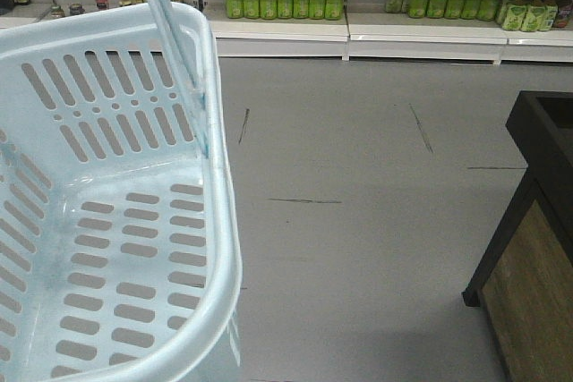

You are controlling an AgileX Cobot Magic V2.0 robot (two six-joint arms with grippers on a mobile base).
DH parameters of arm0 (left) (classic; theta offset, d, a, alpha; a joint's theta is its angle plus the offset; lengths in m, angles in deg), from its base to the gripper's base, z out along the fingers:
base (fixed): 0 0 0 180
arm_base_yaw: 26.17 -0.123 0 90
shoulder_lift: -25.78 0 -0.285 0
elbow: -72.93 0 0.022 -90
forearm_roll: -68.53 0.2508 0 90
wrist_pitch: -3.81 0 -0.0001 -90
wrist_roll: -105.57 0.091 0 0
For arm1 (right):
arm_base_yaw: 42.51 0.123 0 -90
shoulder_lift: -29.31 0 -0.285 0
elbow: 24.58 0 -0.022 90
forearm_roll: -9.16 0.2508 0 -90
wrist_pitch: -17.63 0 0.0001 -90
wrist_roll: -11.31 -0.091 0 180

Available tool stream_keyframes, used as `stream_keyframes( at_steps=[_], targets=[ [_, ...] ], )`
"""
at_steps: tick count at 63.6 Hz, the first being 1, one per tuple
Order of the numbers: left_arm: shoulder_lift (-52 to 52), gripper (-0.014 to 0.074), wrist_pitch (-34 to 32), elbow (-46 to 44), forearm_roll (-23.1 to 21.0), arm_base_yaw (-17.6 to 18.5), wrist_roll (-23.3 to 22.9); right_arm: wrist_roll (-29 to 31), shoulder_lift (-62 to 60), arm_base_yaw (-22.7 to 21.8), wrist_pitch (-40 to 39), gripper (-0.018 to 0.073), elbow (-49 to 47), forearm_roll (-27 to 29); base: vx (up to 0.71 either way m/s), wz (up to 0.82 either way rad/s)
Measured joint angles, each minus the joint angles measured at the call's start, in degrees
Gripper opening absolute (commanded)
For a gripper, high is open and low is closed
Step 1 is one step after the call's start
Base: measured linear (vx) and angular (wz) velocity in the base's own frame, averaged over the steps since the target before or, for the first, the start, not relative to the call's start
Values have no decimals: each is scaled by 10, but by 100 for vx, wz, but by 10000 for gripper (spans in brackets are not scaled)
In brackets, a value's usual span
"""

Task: Pick three apples into basket with both arms
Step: 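Drive the base along the aisle carrying the basket in the left gripper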

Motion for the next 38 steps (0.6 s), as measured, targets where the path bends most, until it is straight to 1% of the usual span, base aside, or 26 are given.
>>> stream_keyframes(
  at_steps=[38],
  targets=[
    [0, -6, 0, 0, 0, 0, 0, 0, 0, 0, 0, -8, 0, 0, 8, 4]
  ],
)
